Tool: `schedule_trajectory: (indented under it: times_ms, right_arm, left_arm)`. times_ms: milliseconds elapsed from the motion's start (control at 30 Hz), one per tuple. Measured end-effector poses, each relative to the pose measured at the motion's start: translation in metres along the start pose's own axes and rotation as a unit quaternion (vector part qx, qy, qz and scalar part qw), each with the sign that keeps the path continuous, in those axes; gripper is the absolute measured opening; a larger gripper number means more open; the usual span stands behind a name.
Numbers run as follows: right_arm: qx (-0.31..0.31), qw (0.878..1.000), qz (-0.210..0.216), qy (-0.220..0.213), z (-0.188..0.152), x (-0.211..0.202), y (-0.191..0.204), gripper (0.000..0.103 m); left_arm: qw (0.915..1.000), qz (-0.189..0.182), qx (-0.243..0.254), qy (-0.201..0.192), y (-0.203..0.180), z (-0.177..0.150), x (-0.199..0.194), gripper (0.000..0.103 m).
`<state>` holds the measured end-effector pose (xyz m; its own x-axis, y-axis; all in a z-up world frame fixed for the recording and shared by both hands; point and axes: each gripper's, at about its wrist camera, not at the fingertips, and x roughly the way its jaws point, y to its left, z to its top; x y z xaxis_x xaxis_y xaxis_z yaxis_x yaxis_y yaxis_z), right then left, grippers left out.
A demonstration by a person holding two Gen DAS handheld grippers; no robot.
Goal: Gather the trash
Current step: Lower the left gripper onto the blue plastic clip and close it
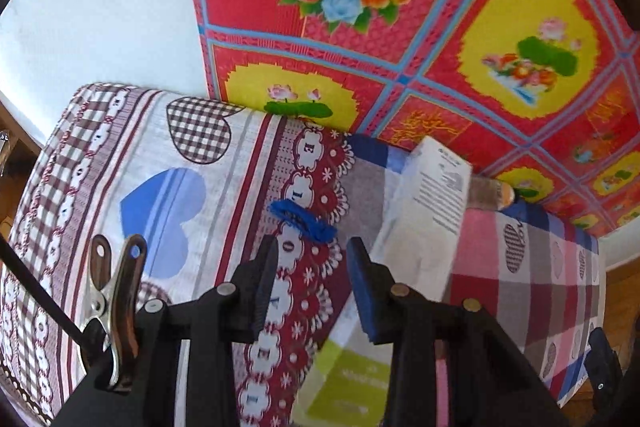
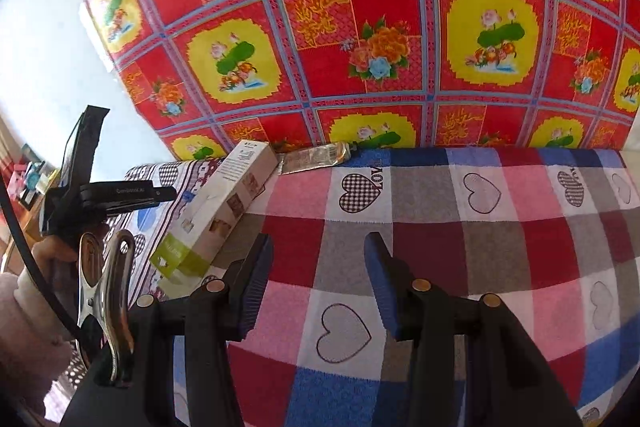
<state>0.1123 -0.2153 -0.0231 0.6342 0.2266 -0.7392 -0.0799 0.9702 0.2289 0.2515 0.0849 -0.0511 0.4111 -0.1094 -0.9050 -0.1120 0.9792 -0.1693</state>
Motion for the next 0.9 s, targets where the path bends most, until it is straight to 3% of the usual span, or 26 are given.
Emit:
schedule_trajectory:
  times_ms: [333, 600, 767, 900]
  right_arm:
    - [-0.005, 1.000, 0.005, 0.006, 0.020, 0.034, -0.002, 0.048]
    - [-0.004, 1.000, 0.007, 0.014, 0.033, 0.063, -0.010, 0.048]
    - [-0.008, 1.000, 0.010, 0.018, 0.039, 0.084, -0.011, 0.048]
    - [-0.020, 1.000, 0.013, 0.021, 0.044, 0.101, -0.012, 0.048]
  left_arm:
    - [0.9990, 0.002, -0.036, 0.026, 0.002, 0.016, 0.045, 0.037]
    - [0.9993, 0.025, -0.025, 0.010, -0.011, 0.027, 0.056, 0.037]
    - [0.9989, 0.041, -0.021, 0.003, -0.017, 0.023, 0.054, 0.020]
    - [0.9993, 0.023, -0.029, 0.004, -0.011, 0.025, 0.055, 0.017]
